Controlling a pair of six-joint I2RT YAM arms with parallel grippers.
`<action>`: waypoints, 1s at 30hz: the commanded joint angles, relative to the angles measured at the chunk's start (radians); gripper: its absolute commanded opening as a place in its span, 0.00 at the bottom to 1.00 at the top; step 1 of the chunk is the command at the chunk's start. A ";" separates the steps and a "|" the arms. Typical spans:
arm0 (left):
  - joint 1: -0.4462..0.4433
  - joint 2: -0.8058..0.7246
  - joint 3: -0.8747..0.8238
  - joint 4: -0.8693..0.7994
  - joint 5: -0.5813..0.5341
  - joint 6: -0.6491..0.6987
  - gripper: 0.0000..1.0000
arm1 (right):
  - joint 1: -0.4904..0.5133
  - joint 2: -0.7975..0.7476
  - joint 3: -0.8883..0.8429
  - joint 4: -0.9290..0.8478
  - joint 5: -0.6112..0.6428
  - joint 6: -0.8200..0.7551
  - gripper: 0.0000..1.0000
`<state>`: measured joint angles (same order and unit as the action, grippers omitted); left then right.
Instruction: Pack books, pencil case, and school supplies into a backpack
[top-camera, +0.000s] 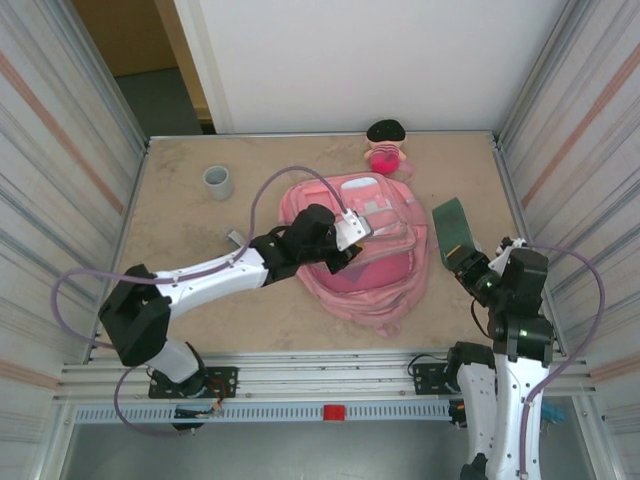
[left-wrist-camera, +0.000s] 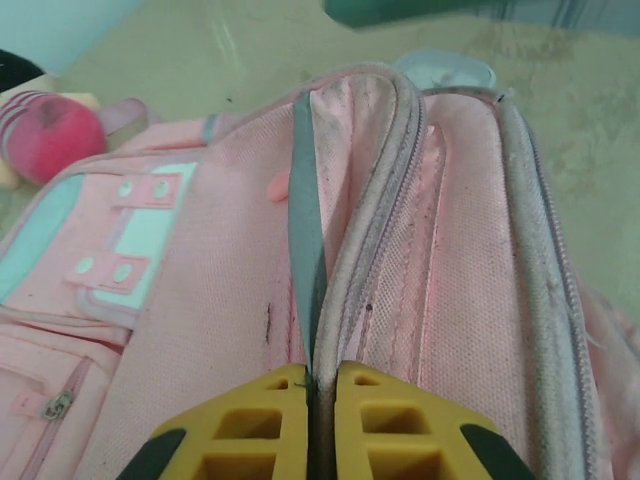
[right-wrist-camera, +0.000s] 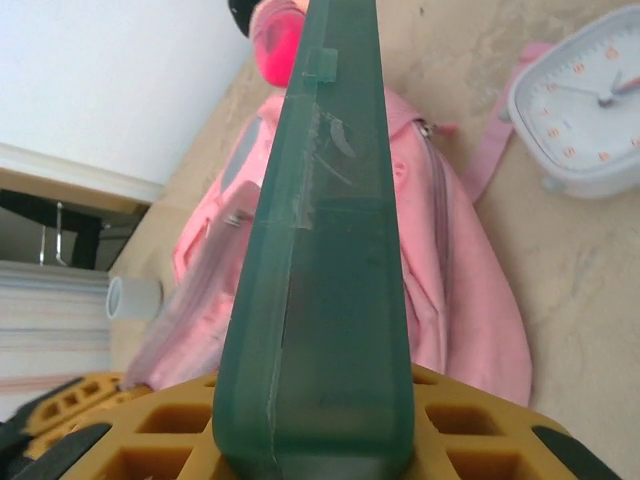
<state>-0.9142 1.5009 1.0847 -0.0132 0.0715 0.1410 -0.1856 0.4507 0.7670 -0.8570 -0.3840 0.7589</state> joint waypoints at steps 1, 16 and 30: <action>0.021 -0.070 -0.008 0.040 -0.032 -0.155 0.02 | -0.007 0.003 0.022 -0.096 -0.058 0.016 0.32; 0.076 -0.083 -0.007 0.119 0.075 -0.315 0.00 | 0.143 -0.012 -0.134 0.214 -0.398 0.181 0.35; 0.124 -0.072 0.020 0.151 0.150 -0.375 0.00 | 0.659 0.092 -0.408 0.830 0.136 0.528 0.34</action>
<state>-0.8055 1.4689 1.0668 0.0463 0.2031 -0.2039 0.4206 0.5472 0.3679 -0.2485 -0.4122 1.1980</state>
